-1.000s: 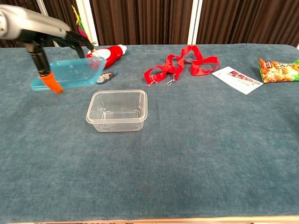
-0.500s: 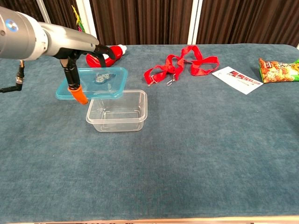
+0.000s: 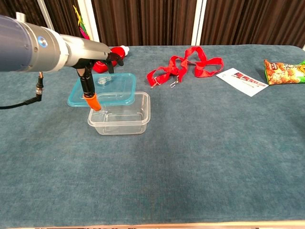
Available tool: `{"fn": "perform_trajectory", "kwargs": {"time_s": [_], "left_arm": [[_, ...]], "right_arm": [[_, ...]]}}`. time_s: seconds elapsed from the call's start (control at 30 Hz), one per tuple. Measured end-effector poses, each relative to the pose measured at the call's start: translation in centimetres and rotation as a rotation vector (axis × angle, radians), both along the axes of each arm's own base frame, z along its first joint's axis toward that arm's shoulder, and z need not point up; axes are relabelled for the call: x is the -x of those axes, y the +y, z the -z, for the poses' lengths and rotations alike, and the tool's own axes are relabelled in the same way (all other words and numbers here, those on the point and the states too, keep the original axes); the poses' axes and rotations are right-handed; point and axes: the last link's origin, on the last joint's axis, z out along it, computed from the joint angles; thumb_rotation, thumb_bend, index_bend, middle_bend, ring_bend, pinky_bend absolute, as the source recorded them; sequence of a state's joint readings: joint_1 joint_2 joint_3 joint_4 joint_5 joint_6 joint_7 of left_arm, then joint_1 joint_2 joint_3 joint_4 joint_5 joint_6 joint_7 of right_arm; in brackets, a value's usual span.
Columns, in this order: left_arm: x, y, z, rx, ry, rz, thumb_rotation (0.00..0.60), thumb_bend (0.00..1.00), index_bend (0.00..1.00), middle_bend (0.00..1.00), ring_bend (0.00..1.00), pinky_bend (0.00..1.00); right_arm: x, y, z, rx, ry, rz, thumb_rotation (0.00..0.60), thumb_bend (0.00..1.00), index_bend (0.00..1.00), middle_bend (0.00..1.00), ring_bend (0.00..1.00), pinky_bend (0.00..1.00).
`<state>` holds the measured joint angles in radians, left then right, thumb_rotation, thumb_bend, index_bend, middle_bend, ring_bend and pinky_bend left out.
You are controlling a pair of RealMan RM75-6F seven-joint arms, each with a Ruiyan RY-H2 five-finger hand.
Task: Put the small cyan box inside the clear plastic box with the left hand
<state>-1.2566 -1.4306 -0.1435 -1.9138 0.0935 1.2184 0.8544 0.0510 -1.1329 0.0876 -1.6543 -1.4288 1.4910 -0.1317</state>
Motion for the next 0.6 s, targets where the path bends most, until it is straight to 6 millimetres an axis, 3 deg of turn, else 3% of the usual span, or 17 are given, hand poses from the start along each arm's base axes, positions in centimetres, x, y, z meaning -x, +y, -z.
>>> {"fn": "perform_trajectory", "kwargs": {"time_s": [0.6], "left_arm": [[-0.8, -0.3, 2.5, 0.005, 0.012, 0.024, 0.6, 0.29, 0.0, 0.3, 0.0, 0.0]], "right_arm": [[0.0, 0.0, -0.1, 0.002, -0.005, 0.002, 0.6, 0.31, 0.04, 0.04, 0.04, 0.0]]}}
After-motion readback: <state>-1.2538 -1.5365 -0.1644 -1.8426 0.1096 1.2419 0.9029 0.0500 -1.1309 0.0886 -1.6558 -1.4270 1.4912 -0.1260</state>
